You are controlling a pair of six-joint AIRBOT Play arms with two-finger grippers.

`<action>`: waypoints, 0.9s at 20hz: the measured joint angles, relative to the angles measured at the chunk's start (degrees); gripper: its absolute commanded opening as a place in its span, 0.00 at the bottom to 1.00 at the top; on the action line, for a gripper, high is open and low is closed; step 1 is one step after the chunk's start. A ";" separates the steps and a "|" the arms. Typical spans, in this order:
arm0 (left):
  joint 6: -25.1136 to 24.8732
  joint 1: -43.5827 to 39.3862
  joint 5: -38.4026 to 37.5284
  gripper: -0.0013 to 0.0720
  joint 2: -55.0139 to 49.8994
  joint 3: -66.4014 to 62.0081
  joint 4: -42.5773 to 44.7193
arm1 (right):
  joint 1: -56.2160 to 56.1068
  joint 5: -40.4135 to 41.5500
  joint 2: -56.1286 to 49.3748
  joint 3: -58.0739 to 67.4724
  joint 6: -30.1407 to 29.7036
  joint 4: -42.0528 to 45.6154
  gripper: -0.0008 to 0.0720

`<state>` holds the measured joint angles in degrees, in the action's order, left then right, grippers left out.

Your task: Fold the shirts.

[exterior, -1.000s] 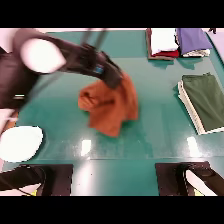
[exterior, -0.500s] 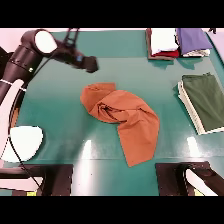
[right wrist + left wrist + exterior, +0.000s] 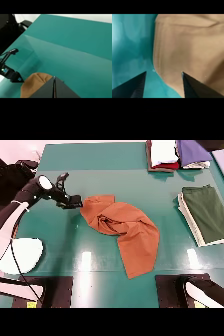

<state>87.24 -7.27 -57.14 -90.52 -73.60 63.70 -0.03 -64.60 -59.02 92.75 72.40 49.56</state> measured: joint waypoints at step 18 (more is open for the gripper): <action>-7.67 -1.33 -0.31 0.05 1.27 -13.03 -7.85 | 12.81 -9.07 3.91 -39.34 1.20 4.68 0.71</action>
<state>79.57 -8.60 -57.45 -89.25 -86.63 55.86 12.78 -73.67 -55.11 53.41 73.60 54.24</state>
